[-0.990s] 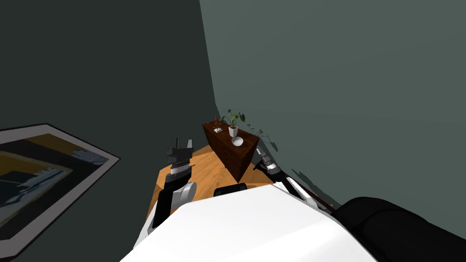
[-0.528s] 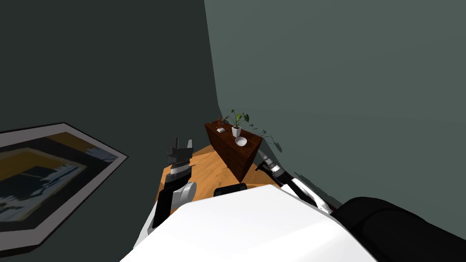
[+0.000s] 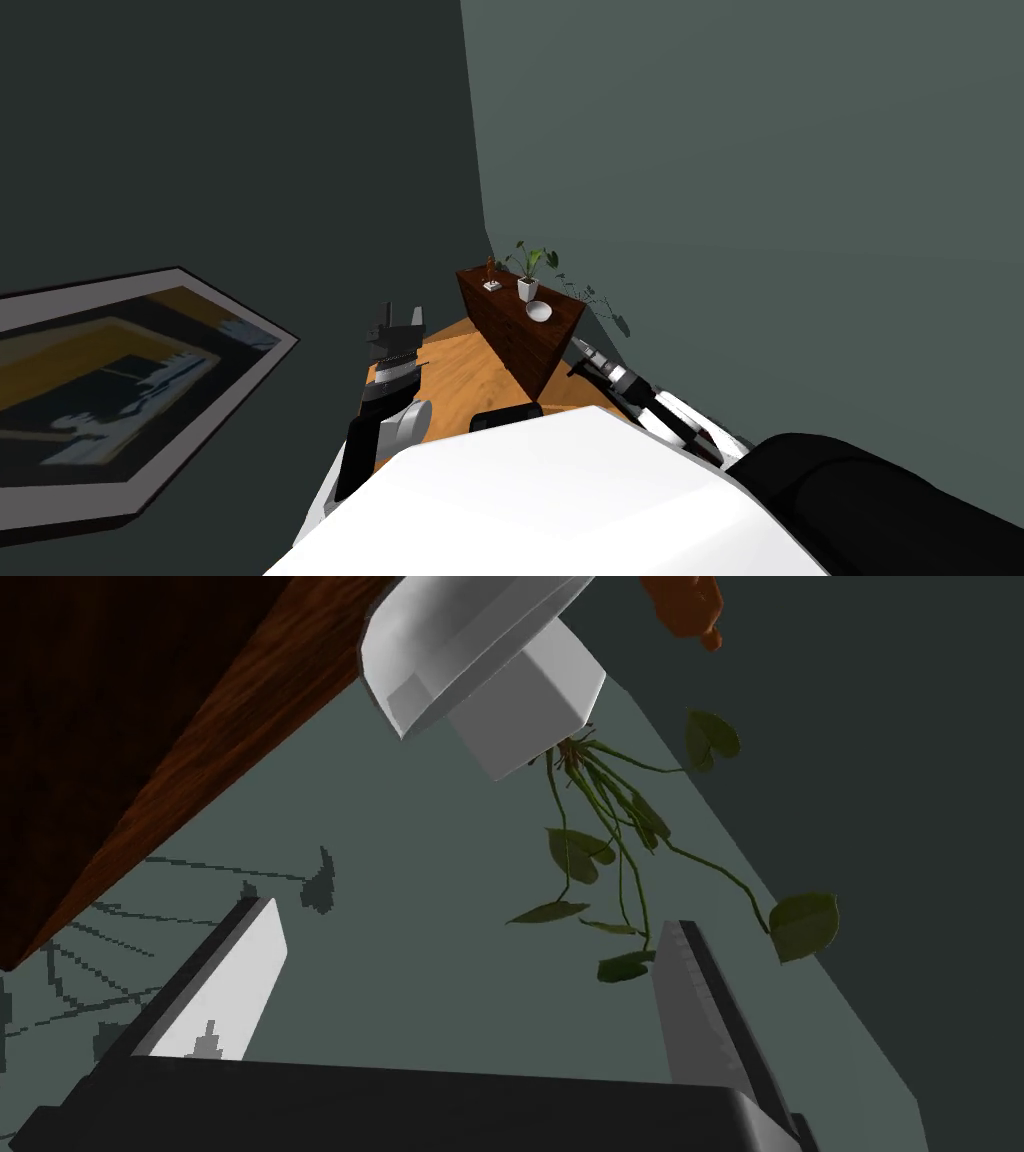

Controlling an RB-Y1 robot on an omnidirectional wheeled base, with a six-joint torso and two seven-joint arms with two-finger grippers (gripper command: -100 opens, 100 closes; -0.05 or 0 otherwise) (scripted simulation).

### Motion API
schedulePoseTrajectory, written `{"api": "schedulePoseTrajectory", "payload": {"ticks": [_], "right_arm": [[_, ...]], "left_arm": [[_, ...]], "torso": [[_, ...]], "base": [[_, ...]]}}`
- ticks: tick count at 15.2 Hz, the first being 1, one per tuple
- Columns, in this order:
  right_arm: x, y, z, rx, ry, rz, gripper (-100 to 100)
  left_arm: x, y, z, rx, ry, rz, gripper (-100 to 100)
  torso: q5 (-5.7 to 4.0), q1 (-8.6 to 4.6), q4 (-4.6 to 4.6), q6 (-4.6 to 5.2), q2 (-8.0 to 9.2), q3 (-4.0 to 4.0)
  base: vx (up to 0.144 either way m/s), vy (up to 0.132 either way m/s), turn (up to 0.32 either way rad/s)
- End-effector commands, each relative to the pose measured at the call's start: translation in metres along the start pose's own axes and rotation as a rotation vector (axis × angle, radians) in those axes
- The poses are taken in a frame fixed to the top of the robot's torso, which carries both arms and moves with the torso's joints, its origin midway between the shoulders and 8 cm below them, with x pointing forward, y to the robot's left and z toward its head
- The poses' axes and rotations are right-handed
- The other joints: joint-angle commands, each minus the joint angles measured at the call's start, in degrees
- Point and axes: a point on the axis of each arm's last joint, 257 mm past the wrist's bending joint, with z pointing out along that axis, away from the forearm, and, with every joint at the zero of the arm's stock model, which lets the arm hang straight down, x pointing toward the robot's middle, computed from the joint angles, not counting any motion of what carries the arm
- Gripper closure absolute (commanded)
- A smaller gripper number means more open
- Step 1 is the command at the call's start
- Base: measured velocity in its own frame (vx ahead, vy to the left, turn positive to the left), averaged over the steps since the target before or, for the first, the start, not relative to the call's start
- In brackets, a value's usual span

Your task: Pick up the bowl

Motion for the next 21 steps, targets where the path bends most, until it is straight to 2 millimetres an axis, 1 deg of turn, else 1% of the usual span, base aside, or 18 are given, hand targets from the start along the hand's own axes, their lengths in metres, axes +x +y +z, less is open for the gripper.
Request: {"api": "schedulePoseTrajectory", "payload": {"ticks": [1,3,4,6,7,9,10,12,13,15,16,18,19,21], "right_arm": [[0.003,-0.026,-0.015,0.053,0.054,-0.062,-100],[0.000,-0.027,-0.015,0.051,0.071,-0.081,-100],[0.002,-0.049,-0.027,0.098,0.110,-0.125,-100],[-0.002,-0.049,-0.027,0.095,0.129,-0.148,-100],[-0.002,-0.070,-0.041,0.142,0.166,-0.191,-100],[-0.007,-0.071,-0.041,0.139,0.187,-0.215,-100],[-0.009,-0.092,-0.056,0.184,0.226,-0.260,-100],[-0.013,-0.092,-0.055,0.181,0.244,-0.283,-100],[-0.016,-0.112,-0.071,0.225,0.282,-0.326,-100],[-0.022,-0.112,-0.070,0.222,0.301,-0.351,-100],[-0.027,-0.130,-0.086,0.265,0.341,-0.394,-100],[-0.033,-0.130,-0.085,0.261,0.359,-0.419,-100],[-0.039,-0.148,-0.101,0.302,0.400,-0.464,-100],[-0.045,-0.147,-0.100,0.298,0.415,-0.485,-100]], "left_arm": [[0.000,0.000,0.000,0.000,0.000,0.000,0],[0.000,0.000,0.000,0.000,0.000,0.000,0],[0.000,0.000,0.000,0.000,0.000,0.000,0],[0.000,0.000,0.000,0.000,0.000,0.000,0],[0.000,0.000,0.000,0.000,0.000,0.000,0],[0.000,0.000,0.000,0.000,0.000,0.000,0],[0.000,0.000,0.000,0.000,0.000,0.000,0],[0.000,0.000,0.000,0.000,0.000,0.000,0],[0.000,0.000,0.000,0.000,0.000,0.000,0],[0.000,0.000,0.000,0.000,0.000,0.000,0],[0.000,0.000,0.000,0.000,0.000,0.000,0],[0.000,0.000,0.000,0.000,0.000,0.000,0],[0.000,0.000,0.000,0.000,0.000,0.000,0],[0.000,0.000,0.000,0.000,0.000,0.000,0]], "torso": [[0.00,0.00,0.00,0.00,0.00,0.00],[0.01,0.06,-0.01,-0.01,-0.04,-0.02],[0.01,0.01,-0.01,0.00,-0.03,-0.02],[0.02,0.08,-0.01,-0.01,-0.05,-0.03],[0.01,0.02,-0.01,0.01,-0.03,-0.02],[0.02,0.07,-0.01,-0.01,-0.07,-0.04],[0.01,0.03,-0.01,0.00,-0.04,-0.02],[0.02,0.10,-0.02,-0.02,-0.09,-0.05],[0.02,0.06,-0.02,0.00,-0.07,-0.04],[0.03,0.16,-0.02,-0.01,-0.09,-0.05],[0.04,0.10,-0.01,0.00,-0.06,-0.04],[0.03,0.08,-0.02,-0.02,-0.10,-0.06],[0.01,0.03,-0.02,-0.01,-0.08,-0.05],[0.02,0.10,-0.03,-0.02,-0.14,-0.08]], "base": [[0.026,0.105,0.064],[0.026,0.099,0.038],[0.023,0.110,0.061],[0.025,0.100,0.047],[0.034,0.102,0.066],[0.028,0.103,0.044],[0.039,0.109,0.085],[0.035,0.108,0.044],[0.031,0.124,0.072],[0.035,0.116,0.053],[0.044,0.098,0.072],[0.040,0.095,0.048],[0.053,0.099,0.074],[0.049,0.106,0.052]]}}
